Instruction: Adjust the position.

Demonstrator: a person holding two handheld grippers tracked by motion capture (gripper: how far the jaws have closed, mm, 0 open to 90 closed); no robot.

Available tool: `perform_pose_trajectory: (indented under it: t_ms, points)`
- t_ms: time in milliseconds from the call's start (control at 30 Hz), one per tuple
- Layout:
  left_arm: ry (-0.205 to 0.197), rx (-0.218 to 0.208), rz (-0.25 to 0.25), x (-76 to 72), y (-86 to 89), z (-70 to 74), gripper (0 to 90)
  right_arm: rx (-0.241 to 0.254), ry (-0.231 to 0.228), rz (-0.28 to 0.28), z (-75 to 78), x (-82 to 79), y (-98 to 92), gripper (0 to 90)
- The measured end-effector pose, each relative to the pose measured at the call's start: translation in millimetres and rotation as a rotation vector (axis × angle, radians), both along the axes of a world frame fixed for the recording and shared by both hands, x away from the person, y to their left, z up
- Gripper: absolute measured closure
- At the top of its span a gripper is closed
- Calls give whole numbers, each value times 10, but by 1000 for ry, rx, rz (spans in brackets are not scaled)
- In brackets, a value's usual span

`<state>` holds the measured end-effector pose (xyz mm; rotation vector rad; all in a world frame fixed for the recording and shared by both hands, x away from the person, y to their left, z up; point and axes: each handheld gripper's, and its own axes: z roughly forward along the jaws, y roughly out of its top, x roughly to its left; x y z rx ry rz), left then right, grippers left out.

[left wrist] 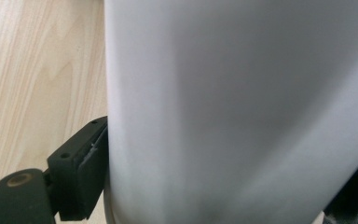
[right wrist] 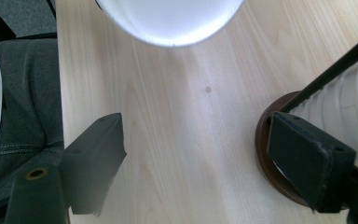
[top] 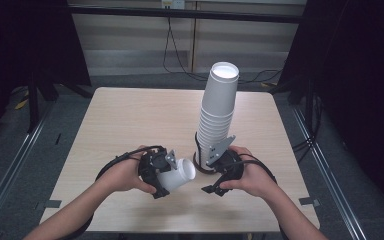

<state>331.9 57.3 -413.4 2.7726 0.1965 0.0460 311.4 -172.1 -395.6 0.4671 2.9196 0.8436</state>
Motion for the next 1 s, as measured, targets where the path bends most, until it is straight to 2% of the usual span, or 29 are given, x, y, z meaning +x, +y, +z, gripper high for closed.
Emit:
perform_pose_trajectory:
  t_ms: [33,233,367,433,467,667,733,800,933,1000]
  points:
    - [13,14,-9,7,-9,13,129,-1,-1,6,3,4,10,185]
    - [2,-3,-13,-7,-72,16,129,3,3,26,17,15,68,185]
    - [10,8,-34,-8,-111,29,130,7,-2,37,40,22,102,185]
    - [15,-3,-34,-14,-129,26,130,7,-6,37,55,20,118,185]
    - [9,7,-37,-16,-136,29,130,8,-3,37,61,16,128,185]
    - [8,15,-56,-37,-182,18,130,8,-5,55,89,15,176,186]
    - [-5,13,-56,-39,-200,5,130,24,11,51,102,11,197,186]
    - [-8,11,-59,-43,-216,-8,130,21,7,62,115,18,218,186]
    - [-5,25,-73,-49,-248,-16,130,40,13,72,128,25,255,187]
    - [-6,18,-75,-48,-260,-16,130,38,14,76,130,27,268,188]
